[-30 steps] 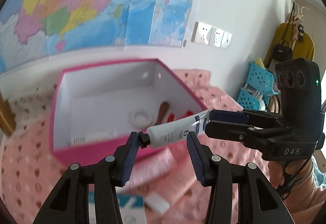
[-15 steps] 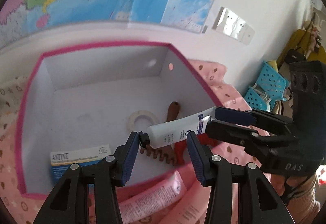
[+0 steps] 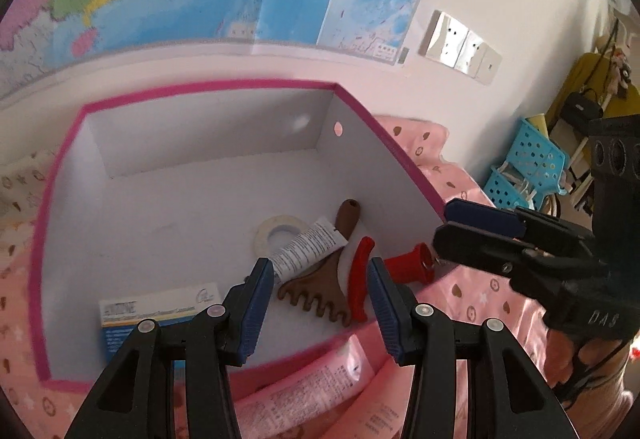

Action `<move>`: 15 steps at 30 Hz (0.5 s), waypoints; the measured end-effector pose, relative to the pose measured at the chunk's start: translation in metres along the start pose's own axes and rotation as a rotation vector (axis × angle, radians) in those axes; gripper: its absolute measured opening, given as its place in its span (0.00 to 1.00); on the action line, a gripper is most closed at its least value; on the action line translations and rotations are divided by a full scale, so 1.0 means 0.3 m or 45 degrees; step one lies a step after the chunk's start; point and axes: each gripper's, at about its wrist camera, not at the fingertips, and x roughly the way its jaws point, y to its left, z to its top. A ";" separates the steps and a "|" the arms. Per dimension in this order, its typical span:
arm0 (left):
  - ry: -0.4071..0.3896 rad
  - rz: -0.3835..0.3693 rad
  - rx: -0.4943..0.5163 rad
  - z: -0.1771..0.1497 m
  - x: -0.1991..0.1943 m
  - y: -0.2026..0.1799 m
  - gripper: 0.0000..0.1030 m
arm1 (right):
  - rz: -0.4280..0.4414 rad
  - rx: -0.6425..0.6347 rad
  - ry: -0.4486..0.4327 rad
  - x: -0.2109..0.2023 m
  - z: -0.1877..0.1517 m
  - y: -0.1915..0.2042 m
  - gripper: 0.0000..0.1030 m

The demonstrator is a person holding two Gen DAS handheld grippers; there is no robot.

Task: Organize rigid objects
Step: 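Carry the white tube with the right gripper and release it into the pink box, then move the right gripper back to the pink-white lotion tube beside the box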

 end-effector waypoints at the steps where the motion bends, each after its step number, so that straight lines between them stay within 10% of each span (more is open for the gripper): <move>1: -0.017 0.000 0.012 -0.009 -0.021 -0.002 0.47 | 0.010 -0.001 -0.010 -0.014 -0.006 0.003 0.48; 15: -0.166 0.036 -0.013 -0.169 -0.263 0.052 0.49 | 0.147 0.029 -0.025 -0.107 -0.143 0.036 0.48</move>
